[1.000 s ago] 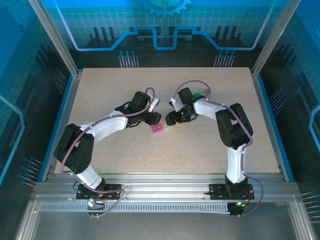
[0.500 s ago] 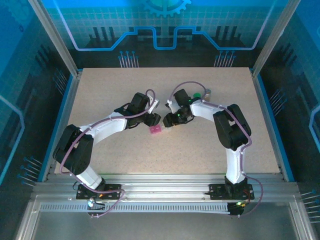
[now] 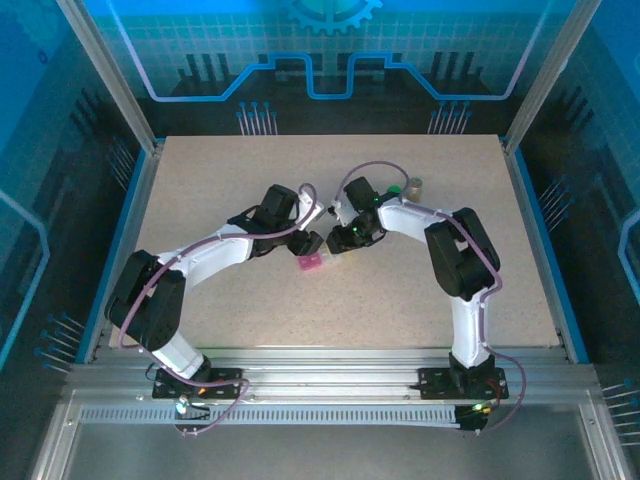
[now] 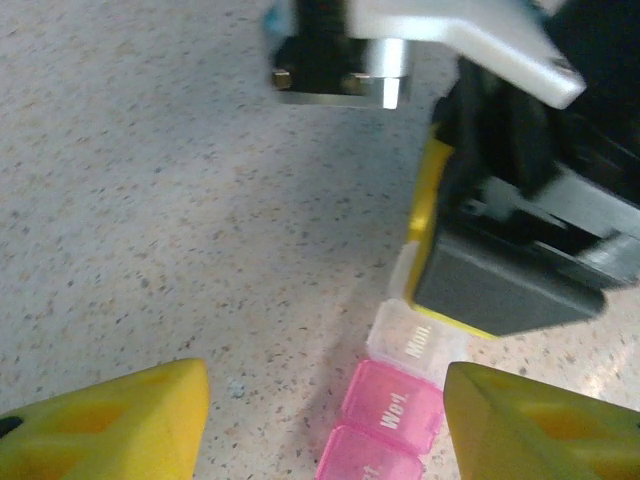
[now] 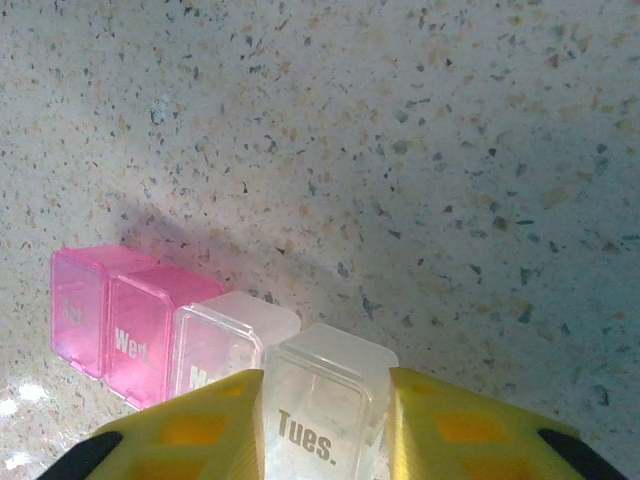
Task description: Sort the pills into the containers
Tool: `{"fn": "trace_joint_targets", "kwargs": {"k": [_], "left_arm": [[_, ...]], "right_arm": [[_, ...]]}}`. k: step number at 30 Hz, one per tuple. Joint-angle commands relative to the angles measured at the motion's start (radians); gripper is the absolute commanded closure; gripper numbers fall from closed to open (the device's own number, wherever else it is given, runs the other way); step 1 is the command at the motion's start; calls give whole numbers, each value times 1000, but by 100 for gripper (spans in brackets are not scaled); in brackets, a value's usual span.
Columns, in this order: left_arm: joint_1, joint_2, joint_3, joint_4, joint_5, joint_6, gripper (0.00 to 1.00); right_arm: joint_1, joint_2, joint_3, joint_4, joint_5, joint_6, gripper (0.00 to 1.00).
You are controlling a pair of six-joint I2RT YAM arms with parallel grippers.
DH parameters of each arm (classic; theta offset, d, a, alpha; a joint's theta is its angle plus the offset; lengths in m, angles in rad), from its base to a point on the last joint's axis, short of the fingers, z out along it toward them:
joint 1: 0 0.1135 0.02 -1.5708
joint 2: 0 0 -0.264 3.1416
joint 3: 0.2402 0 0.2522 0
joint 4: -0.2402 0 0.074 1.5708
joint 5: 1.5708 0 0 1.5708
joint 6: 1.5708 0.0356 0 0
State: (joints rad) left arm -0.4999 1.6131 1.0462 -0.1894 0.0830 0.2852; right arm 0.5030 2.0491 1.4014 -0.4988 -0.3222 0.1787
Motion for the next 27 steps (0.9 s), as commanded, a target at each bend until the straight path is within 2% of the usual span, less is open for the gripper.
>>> {"fn": "trace_joint_targets", "kwargs": {"k": [1, 5, 13, 27], "left_arm": [[4, -4, 29, -37, 124, 165, 35], [4, 7, -16, -37, 132, 335, 35], [5, 105, -9, -73, 22, 460, 33], [11, 152, -46, -99, 5, 477, 32]], "right_arm": [[-4, 47, -2, -70, 49, -22, 67], [-9, 44, 19, -90, 53, -39, 67], [-18, 56, 24, -93, 40, -49, 67], [-18, 65, 8, -83, 42, -61, 69]]}}
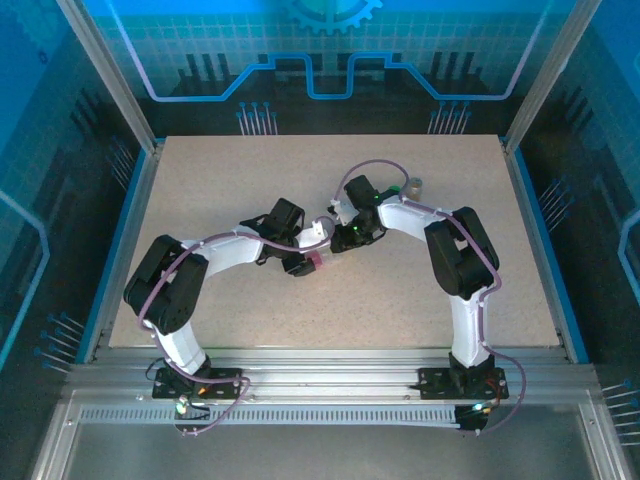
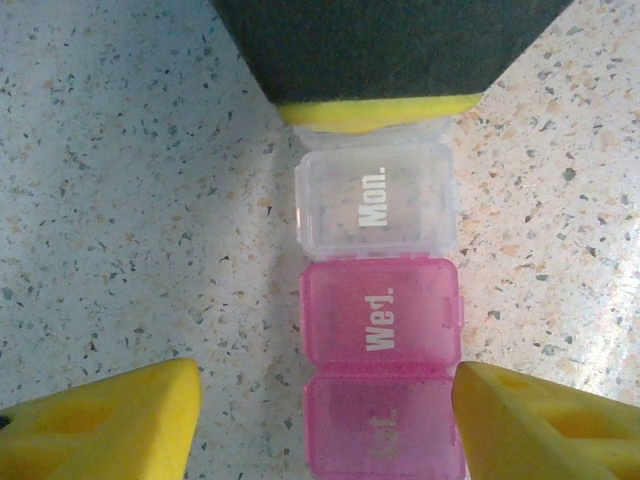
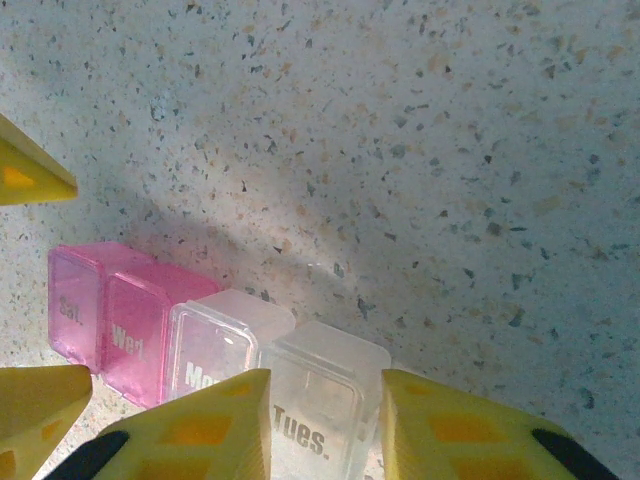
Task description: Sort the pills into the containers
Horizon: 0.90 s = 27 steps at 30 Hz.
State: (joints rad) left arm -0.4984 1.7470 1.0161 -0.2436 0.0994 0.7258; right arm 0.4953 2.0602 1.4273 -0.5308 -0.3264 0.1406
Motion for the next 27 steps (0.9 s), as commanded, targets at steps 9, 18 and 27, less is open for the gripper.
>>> {"fn": "trace_joint_targets", "kwargs": {"k": [9, 18, 27], "left_arm": [[9, 17, -13, -79, -29, 55, 31], [8, 13, -3, -102, -4, 43, 29], [6, 1, 2, -119, -2, 46, 27]], "right_arm": [[-8, 60, -16, -52, 49, -28, 69], [-2, 67, -15, -59, 62, -36, 70], [4, 74, -11, -66, 67, -43, 70]]}}
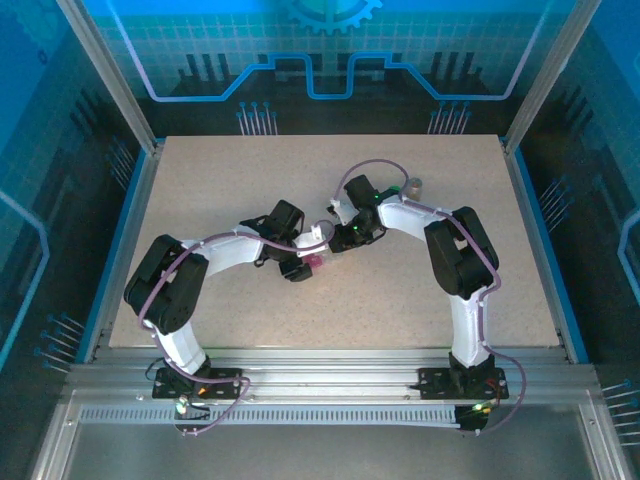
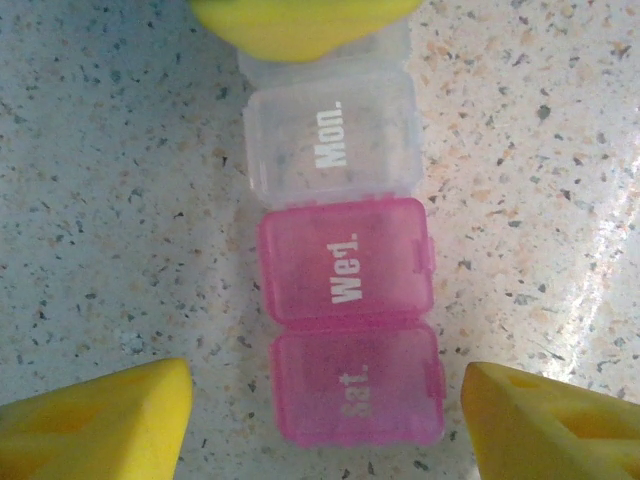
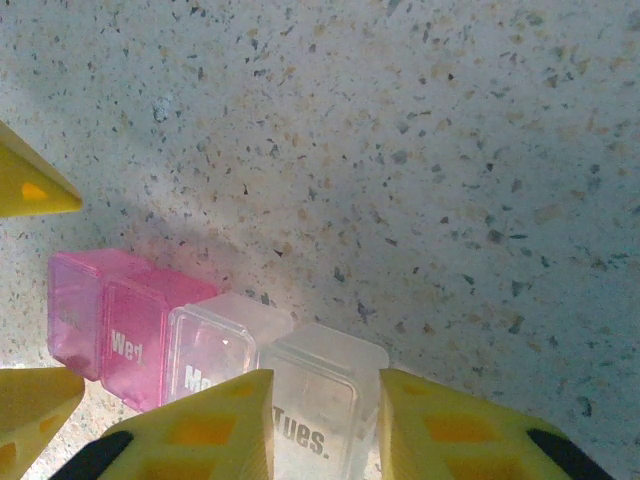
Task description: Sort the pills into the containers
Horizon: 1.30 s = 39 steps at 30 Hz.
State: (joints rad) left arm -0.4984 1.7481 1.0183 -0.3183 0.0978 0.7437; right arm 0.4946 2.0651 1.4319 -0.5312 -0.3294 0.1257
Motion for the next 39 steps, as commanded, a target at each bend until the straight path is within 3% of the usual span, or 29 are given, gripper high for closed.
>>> {"fn": "trace_joint_targets", "kwargs": {"k": [1, 10, 22, 28, 39], "left_arm": [[5, 1, 0, -39, -12, 31, 27], [4, 19, 14, -21, -33, 34, 30], [2, 53, 60, -61, 18, 3, 34], [6, 58, 78, -96, 34, 15, 47], [80, 45, 146, -204, 179, -34, 63]], "right_arm": [[5, 69, -15, -67, 72, -27, 70], [11, 72, -8, -77, 82, -35, 70], [22, 97, 1, -96, 113, -45, 72], [25, 104, 2, -105, 139, -51, 72], [55, 132, 18, -153, 288, -60, 74]]}}
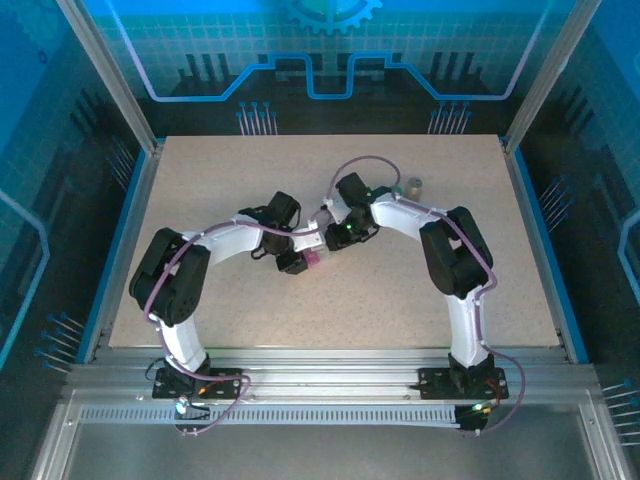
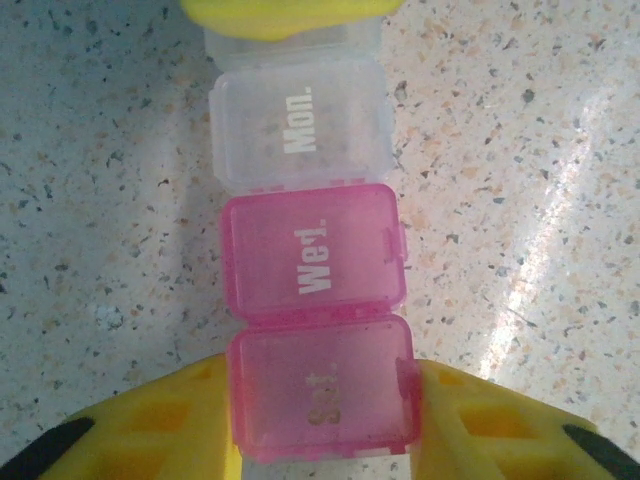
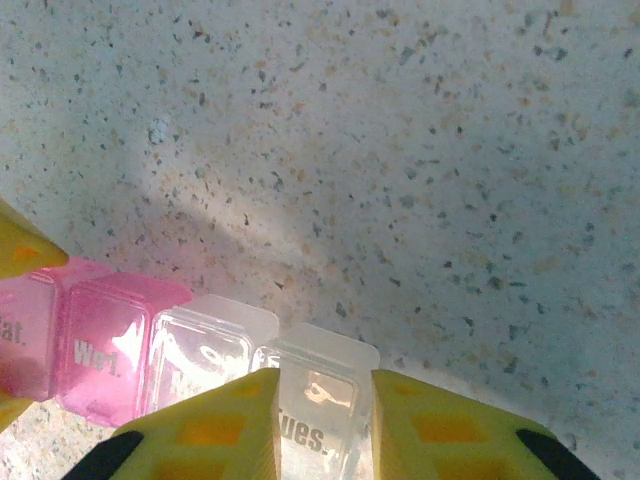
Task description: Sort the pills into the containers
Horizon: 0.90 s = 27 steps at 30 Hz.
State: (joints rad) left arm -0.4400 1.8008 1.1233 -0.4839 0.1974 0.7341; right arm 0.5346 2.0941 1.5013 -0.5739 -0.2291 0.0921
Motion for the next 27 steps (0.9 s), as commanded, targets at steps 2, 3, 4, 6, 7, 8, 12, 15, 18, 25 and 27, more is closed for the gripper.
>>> {"fn": "trace_joint_targets", "kwargs": {"k": [2, 3, 4, 6, 7, 8, 12, 15, 18, 25, 27], "left_arm": [[30, -2, 50, -54, 95, -33, 63], [35, 4, 59, -69, 102, -39, 62], [39, 13, 70, -85, 108, -47, 62], [45, 29, 87, -105, 118, -64, 60], [49, 37, 95, -113, 121, -72, 60], [50, 41, 100, -120, 124, -77, 59], [63, 47, 98, -118, 130, -87, 58], [76, 44, 99, -110, 129, -98, 58], [91, 38, 103, -102, 134, -110, 58], [110, 39, 106, -90, 117, -128, 52], [112, 32, 99, -74, 102, -129, 49]], "right_arm": [[15, 101, -52, -114, 213, -27, 74], [15, 100, -51, -115, 225, -28, 74], [16, 98, -50, -115, 235, -27, 75], [18, 98, -52, -116, 250, -27, 75], [19, 99, -51, -118, 259, -27, 75], [22, 102, -50, -119, 267, -28, 75], [27, 110, -47, -126, 287, -30, 75], [28, 109, -47, -125, 291, -31, 76], [30, 111, -47, -126, 292, -32, 76], [35, 118, -41, -133, 293, -35, 76], [35, 118, -39, -134, 293, -35, 76]]}}
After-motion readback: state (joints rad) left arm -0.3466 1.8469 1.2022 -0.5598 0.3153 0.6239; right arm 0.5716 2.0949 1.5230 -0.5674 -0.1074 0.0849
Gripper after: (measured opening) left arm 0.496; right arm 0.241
